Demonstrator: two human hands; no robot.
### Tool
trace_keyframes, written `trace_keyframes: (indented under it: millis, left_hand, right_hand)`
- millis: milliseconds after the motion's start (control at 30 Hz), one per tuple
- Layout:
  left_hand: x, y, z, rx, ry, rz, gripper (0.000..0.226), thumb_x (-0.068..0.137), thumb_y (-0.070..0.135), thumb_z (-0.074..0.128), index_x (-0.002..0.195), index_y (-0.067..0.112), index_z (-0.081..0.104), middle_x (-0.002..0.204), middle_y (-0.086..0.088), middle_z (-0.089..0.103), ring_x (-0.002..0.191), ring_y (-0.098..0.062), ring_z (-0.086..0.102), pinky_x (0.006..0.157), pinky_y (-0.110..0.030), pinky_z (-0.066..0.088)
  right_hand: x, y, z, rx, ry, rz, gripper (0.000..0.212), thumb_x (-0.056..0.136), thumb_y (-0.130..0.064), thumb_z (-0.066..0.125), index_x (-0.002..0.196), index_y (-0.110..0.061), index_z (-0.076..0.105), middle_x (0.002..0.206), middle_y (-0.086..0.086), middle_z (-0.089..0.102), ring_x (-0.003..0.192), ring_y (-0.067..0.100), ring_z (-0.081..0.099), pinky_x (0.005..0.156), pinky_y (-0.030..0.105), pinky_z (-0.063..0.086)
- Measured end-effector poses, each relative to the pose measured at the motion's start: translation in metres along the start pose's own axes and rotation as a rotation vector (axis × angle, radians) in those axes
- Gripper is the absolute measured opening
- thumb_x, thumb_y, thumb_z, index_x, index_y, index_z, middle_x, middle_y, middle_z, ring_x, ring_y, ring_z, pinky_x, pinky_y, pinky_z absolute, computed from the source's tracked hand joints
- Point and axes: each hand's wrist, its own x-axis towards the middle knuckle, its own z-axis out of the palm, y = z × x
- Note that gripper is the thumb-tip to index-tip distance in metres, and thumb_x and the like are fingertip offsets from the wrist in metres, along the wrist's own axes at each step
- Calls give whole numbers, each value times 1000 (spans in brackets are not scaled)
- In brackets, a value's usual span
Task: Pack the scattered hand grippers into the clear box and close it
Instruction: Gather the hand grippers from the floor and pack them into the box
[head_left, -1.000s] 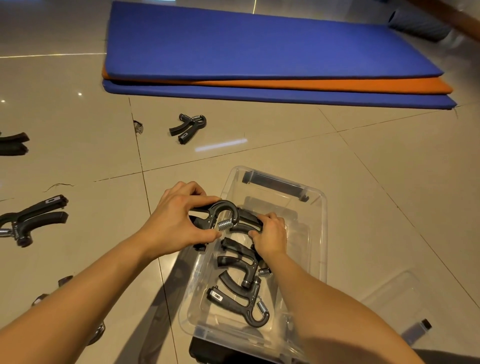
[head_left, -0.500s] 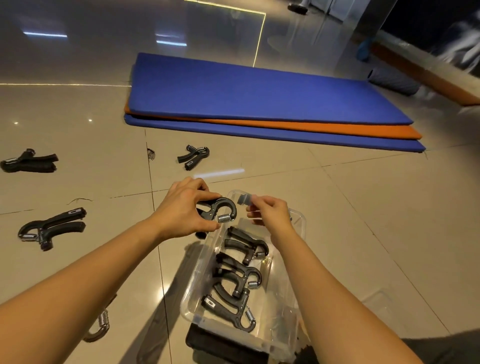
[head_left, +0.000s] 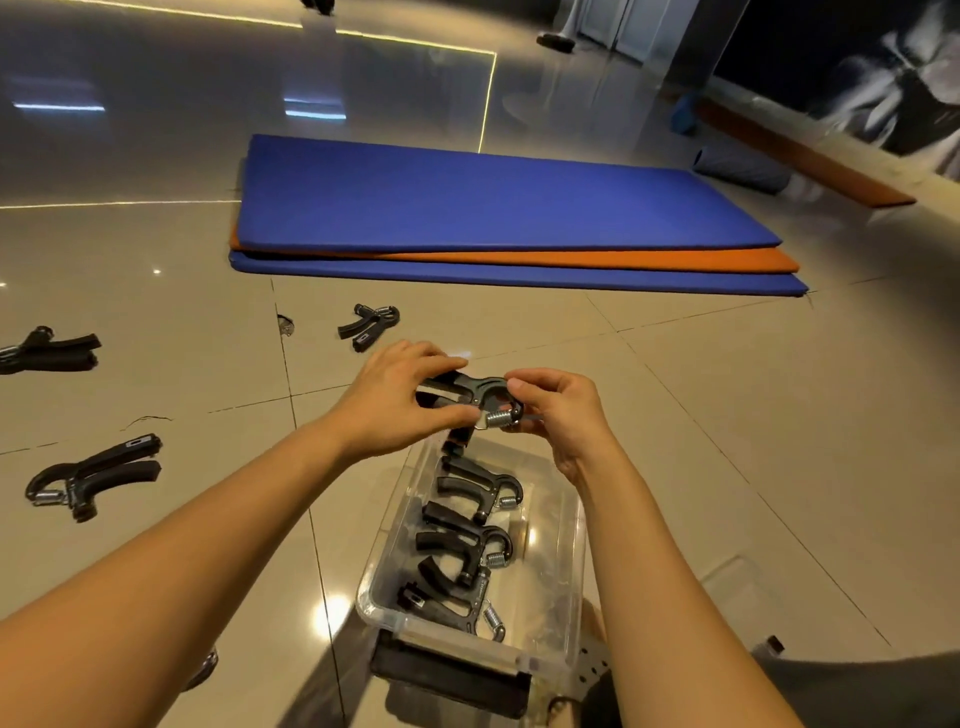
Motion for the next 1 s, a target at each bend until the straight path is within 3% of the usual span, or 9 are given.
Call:
trace_keyframes:
  millis: [100, 200, 433, 533, 667, 833, 900, 1000]
  left_hand:
    - [-5, -19, -1, -128, -62, -50, 82, 77, 71, 65, 147, 34, 45, 138, 16, 49, 124, 0, 39, 105, -32, 34]
    - [-6, -30, 0, -155, -149, -80, 85, 72, 55, 81, 146, 33, 46, 134, 15, 55, 120, -1, 46, 104, -30, 39]
    - [2, -25, 11, 55, -127, 63, 90, 65, 66, 79, 143, 32, 49, 123, 18, 54, 112, 0, 42, 97, -26, 37]
    - [6, -24, 14, 27, -70, 57, 84, 66, 64, 76, 139, 31, 52, 118, 19, 55, 109, 0, 43, 95, -28, 40]
    - [7, -26, 18, -29, -43, 14, 81, 66, 57, 80, 138, 30, 54, 115, 21, 53, 108, 0, 44, 91, -25, 37]
    - [5, -26, 25, -59, -35, 19, 80, 66, 53, 82, 137, 28, 57, 113, 23, 50, 107, 3, 42, 85, -17, 33]
    - [3, -28, 28, -79, -33, 0, 79, 66, 50, 84, 137, 28, 57, 114, 22, 51, 108, 2, 43, 88, -20, 34]
    - [1, -31, 32, -117, -32, -13, 79, 67, 48, 85, 138, 27, 56, 119, 19, 55, 111, 2, 44, 94, -22, 34]
  right_hand:
    - [-3, 11, -22, 31, 70, 47, 11, 92, 0, 68, 99, -4, 74, 91, 14, 77, 75, 21, 75, 58, 30, 60]
    - [-4, 22, -35, 28, 84, 72, 12, 91, 0, 68, 99, -5, 75, 96, 18, 77, 82, 25, 73, 71, 40, 63]
    - [-4, 35, -45, 43, 105, 93, 14, 93, 1, 65, 98, -7, 76, 96, 17, 77, 78, 24, 75, 62, 33, 61]
    - [0, 31, -42, -106, 87, 17, 16, 94, 2, 63, 99, -9, 75, 95, 12, 76, 84, 22, 74, 71, 31, 62]
    - [1, 24, -32, -396, -28, -125, 20, 87, -10, 76, 105, -18, 73, 101, -2, 71, 93, 9, 67, 67, 12, 52]
    - [-2, 34, -11, -704, -156, -189, 65, 71, -33, 89, 130, -21, 64, 116, -11, 66, 105, 6, 63, 90, 22, 49]
    - [-1, 39, -7, -814, -150, -235, 70, 71, -36, 88, 134, -20, 62, 122, -7, 64, 111, 11, 61, 98, 31, 50]
    - [2, 47, -4, -934, -142, -312, 67, 75, -38, 83, 136, -21, 61, 120, -6, 62, 113, 15, 57, 99, 39, 50]
